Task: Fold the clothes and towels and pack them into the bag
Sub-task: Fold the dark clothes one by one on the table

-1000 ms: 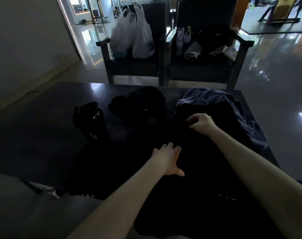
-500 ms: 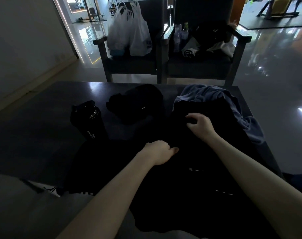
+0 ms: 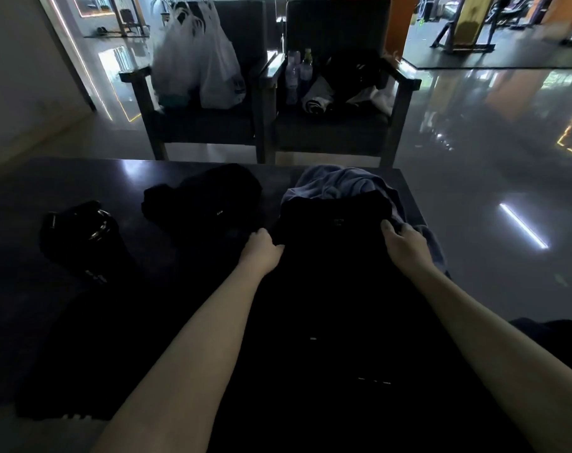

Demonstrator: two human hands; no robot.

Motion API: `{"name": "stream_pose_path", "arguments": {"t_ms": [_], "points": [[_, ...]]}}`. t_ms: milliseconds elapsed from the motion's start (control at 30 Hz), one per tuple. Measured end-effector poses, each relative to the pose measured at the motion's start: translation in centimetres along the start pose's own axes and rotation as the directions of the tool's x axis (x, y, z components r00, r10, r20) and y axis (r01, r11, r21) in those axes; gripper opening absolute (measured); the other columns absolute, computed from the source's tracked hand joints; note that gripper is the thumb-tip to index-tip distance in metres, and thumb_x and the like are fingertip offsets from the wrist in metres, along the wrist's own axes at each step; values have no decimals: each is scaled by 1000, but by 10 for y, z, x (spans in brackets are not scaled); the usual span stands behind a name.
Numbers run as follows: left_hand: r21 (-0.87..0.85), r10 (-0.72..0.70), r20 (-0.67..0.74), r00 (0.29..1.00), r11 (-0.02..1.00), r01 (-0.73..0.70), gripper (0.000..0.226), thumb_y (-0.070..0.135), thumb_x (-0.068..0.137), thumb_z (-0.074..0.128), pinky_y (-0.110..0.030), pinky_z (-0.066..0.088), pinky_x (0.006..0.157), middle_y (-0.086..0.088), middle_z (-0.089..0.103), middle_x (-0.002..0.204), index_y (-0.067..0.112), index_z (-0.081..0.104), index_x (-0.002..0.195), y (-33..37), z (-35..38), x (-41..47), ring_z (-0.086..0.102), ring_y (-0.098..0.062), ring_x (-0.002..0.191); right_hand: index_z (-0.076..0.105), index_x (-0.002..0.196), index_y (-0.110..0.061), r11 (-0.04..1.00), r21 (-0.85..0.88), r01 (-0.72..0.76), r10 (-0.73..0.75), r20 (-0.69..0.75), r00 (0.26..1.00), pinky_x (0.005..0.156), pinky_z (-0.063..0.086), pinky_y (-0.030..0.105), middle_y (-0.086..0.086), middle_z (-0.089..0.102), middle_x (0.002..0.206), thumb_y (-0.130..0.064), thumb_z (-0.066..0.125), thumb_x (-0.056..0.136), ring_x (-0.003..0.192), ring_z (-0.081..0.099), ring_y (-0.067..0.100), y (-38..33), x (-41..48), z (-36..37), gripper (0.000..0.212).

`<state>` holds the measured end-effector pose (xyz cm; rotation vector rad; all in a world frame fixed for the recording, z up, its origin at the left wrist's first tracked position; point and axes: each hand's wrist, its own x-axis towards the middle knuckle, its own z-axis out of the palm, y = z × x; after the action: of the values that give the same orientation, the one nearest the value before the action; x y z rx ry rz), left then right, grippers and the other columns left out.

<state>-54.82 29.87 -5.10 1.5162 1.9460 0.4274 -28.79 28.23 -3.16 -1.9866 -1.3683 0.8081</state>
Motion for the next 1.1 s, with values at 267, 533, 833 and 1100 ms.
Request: {"name": "stream_pose_path", "arguments": {"t_ms": [267, 533, 833, 1100], "points": [[-53, 56, -94, 994, 997, -61, 24, 31, 94, 52, -37, 53, 78, -8, 62, 97, 9, 59, 100, -8, -1, 5, 61, -24, 85, 61, 103, -3, 987, -87, 137, -143, -58, 988, 59, 31, 34, 11, 54, 76, -7, 48, 89, 73, 51, 28, 12, 2, -13, 19], [116, 173, -261, 950, 982, -147, 22, 30, 98, 46, -34, 46, 67, -8, 59, 89, 11, 48, 86, 19, 2, 3, 59, -27, 81, 58, 82, -12, 974, -207, 98, -162, -322, 933, 63, 39, 31, 15, 58, 80, 0, 43, 78, 81, 59, 37, 13, 23, -28, 19], [384, 431, -269, 861, 868, -315, 57, 38, 98, 42, -41, 33, 104, -8, 28, 149, 15, 24, 147, 5, 33, -22, 35, -25, 133, 52, 117, -6, 941, -309, 137, -216, -237, 947, 75, 43, 39, 18, 59, 114, -36, 49, 94, 100, 57, 38, 39, 10, -21, 38], [516, 292, 54, 955, 811, -277, 60, 45, 100, 31, -49, 11, 117, 2, 11, 159, 21, 13, 152, -18, 36, -60, 10, -21, 146, 37, 142, -11, 911, -370, 180, -214, -52, 975, 95, 41, 43, 14, 40, 143, -42, 55, 90, 125, 43, 35, 64, -36, -22, 63]]}}
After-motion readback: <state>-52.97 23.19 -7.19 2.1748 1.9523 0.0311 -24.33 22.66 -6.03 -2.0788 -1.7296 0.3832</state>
